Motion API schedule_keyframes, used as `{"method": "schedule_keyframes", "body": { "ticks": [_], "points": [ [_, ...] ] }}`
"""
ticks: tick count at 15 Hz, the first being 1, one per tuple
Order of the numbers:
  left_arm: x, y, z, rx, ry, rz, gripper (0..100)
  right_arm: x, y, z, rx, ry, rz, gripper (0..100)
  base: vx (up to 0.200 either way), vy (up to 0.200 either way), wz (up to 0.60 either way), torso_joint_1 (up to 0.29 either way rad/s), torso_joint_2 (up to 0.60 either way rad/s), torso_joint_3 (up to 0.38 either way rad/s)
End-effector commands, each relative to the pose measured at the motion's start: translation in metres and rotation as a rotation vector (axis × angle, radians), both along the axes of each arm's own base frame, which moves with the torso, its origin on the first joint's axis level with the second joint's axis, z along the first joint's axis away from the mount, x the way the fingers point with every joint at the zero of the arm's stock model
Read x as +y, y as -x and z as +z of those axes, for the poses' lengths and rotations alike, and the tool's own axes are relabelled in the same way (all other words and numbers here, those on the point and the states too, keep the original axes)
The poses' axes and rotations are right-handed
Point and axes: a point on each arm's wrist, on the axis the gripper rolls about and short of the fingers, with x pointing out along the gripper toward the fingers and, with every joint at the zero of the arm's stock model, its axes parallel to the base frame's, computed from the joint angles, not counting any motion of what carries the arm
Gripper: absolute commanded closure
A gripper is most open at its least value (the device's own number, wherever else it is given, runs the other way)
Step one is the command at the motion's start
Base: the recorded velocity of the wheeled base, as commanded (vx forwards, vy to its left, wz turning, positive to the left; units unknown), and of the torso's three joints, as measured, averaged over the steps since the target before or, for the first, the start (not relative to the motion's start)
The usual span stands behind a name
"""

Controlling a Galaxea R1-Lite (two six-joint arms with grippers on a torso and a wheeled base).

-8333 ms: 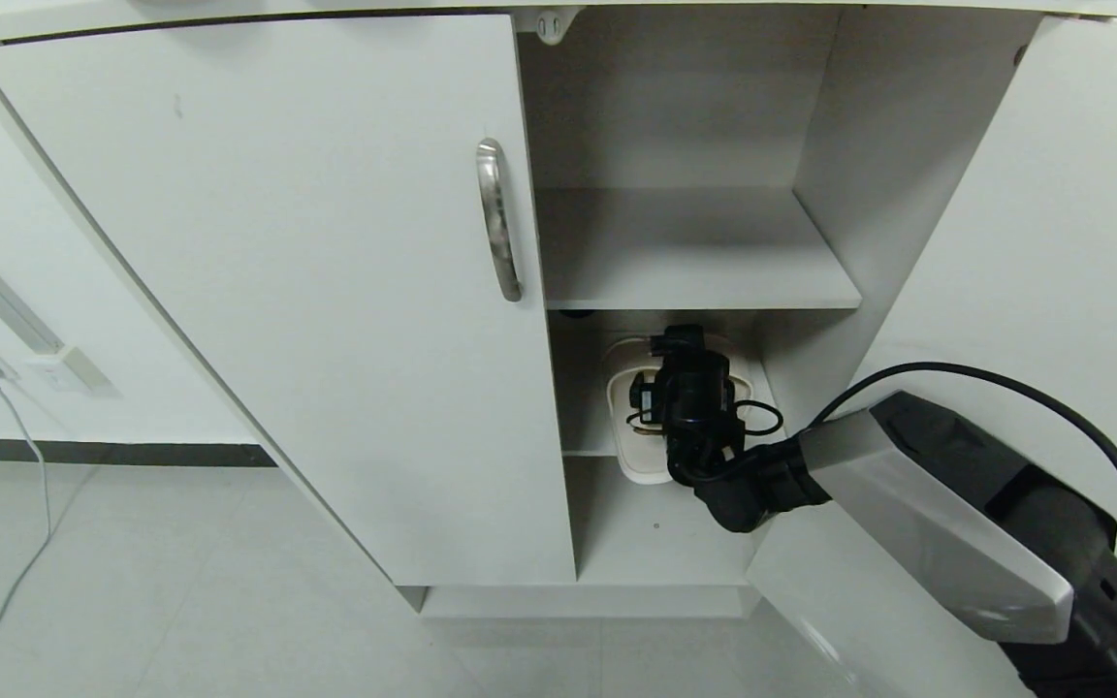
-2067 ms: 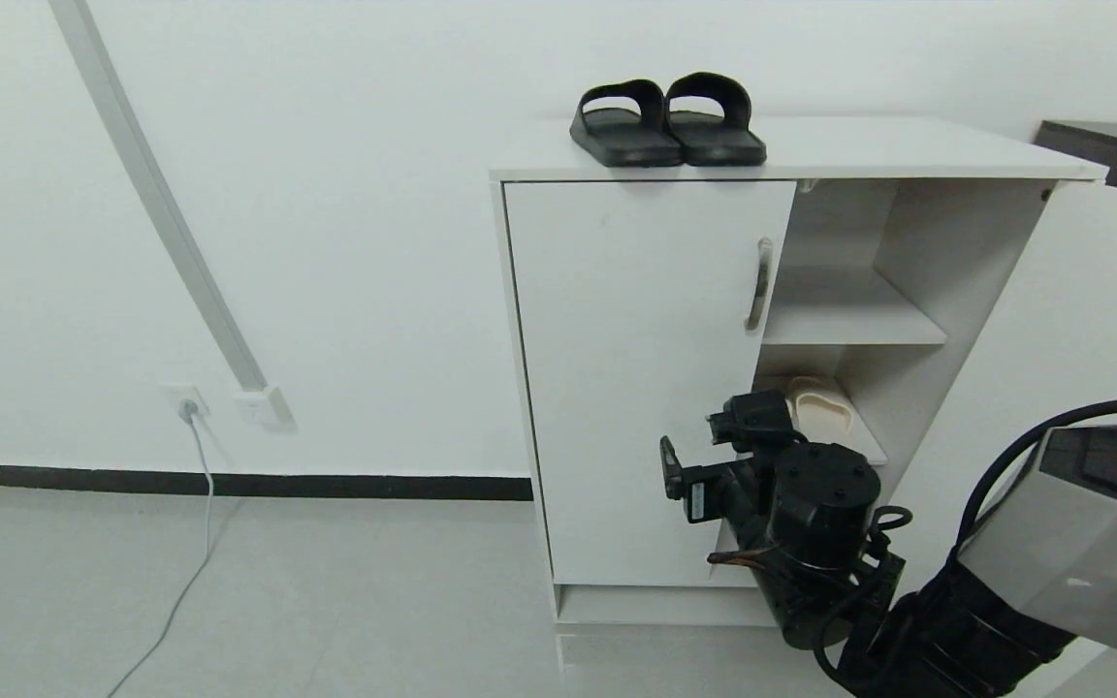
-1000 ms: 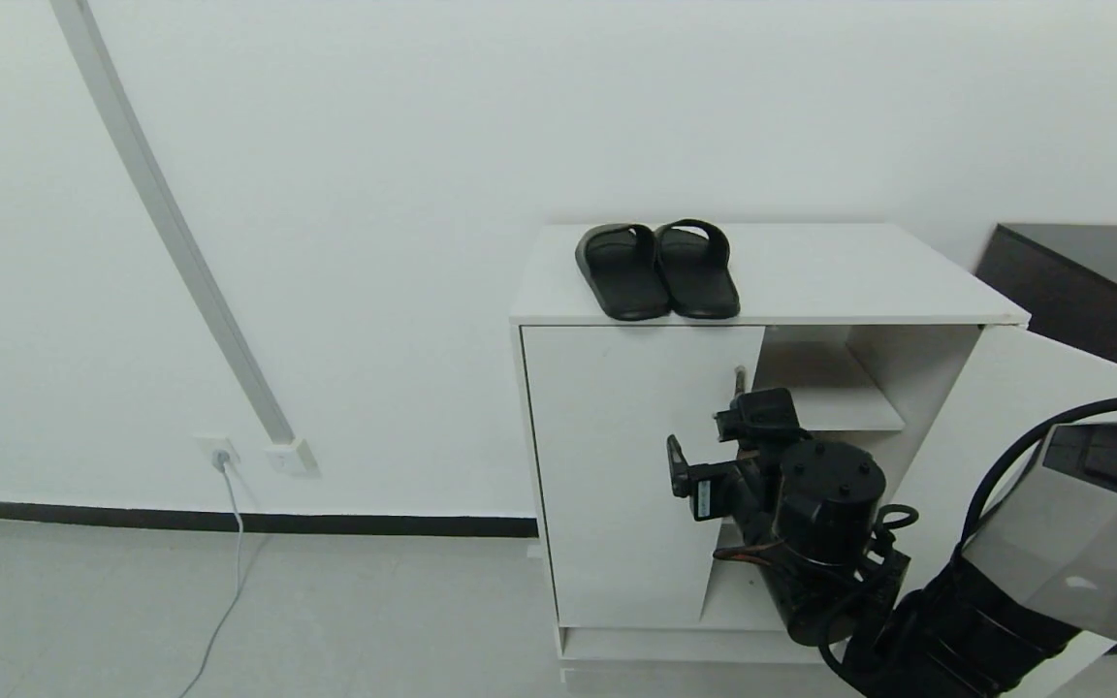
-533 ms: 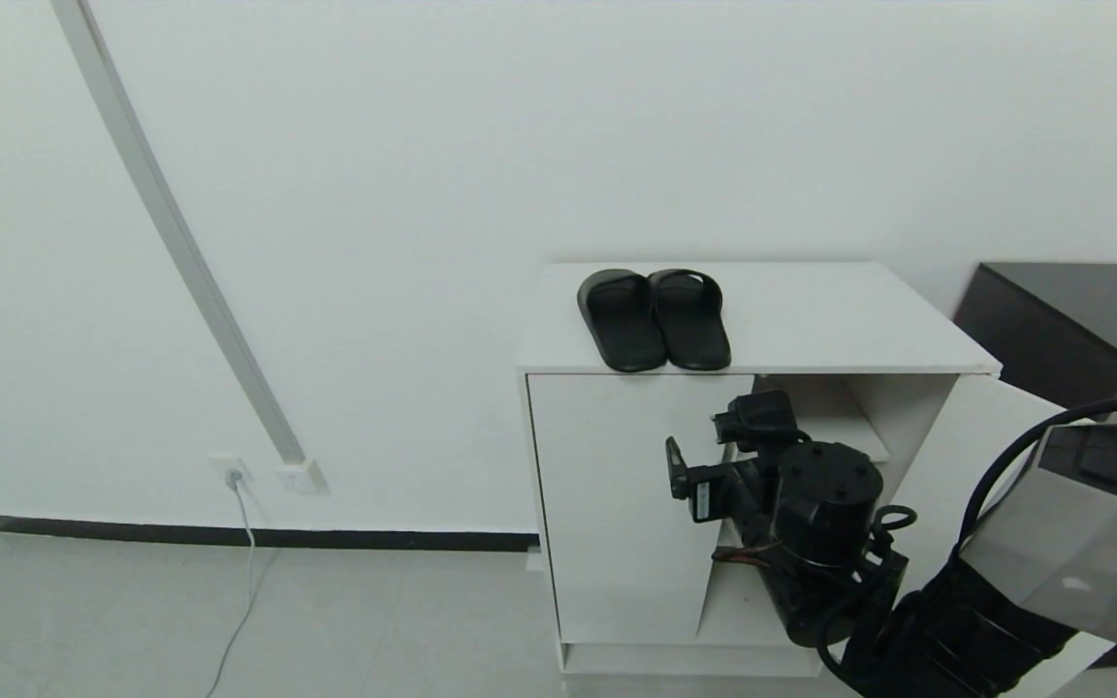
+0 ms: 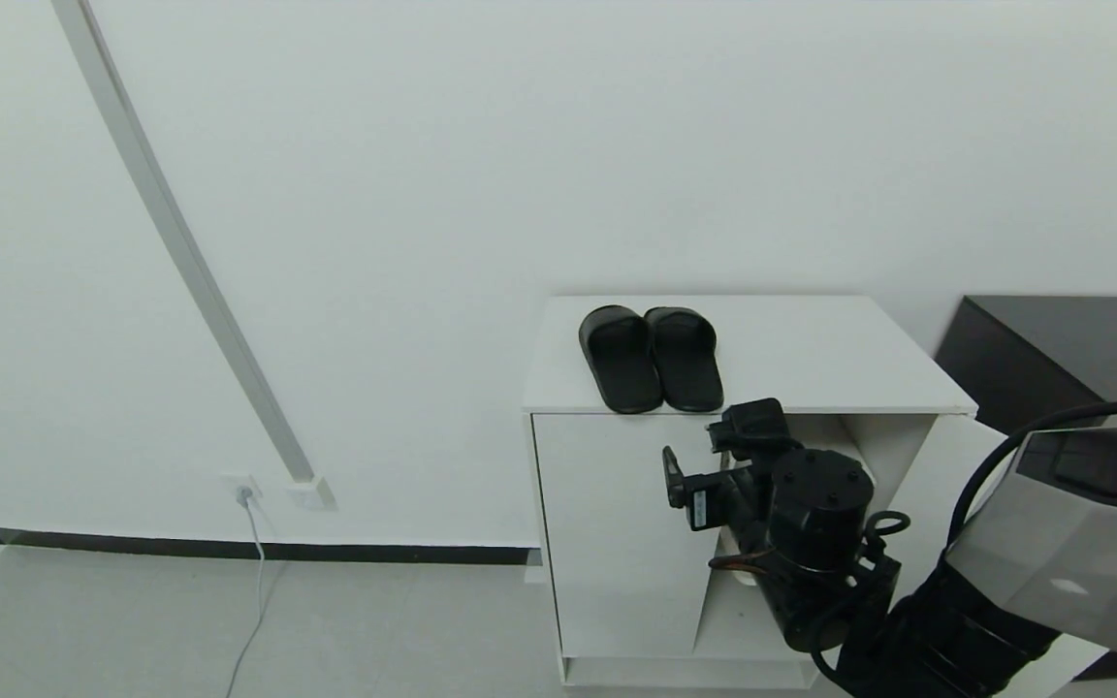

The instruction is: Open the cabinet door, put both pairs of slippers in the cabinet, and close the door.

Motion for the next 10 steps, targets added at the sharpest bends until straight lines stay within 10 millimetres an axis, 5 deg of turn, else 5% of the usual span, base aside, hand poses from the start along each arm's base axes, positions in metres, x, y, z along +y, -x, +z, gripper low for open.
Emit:
{"method": "schedule_keyframes", "body": {
  "ticks": [1,5,10],
  "points": [
    [0.0,0.0,0.0,0.0,0.0,0.0,100,0.002,-0.002,-0.006,0.01,0.011,0.01,0,0.0,0.0,0.0,0.022,-0.09,-0.056],
    [0.0,0.0,0.0,0.0,-0.004,0.005,100,0.002,-0.014,0.008,-0.023,0.042,0.007,0,0.0,0.0,0.0,0.0,0.0,0.0],
    [0.0,0.0,-0.001,0.0,0.0,0.003,100,0.023,-0.032,0.069,0.054,0.022,0.016,0,0.0,0.0,0.0,0.0,0.0,0.0]
  ]
}}
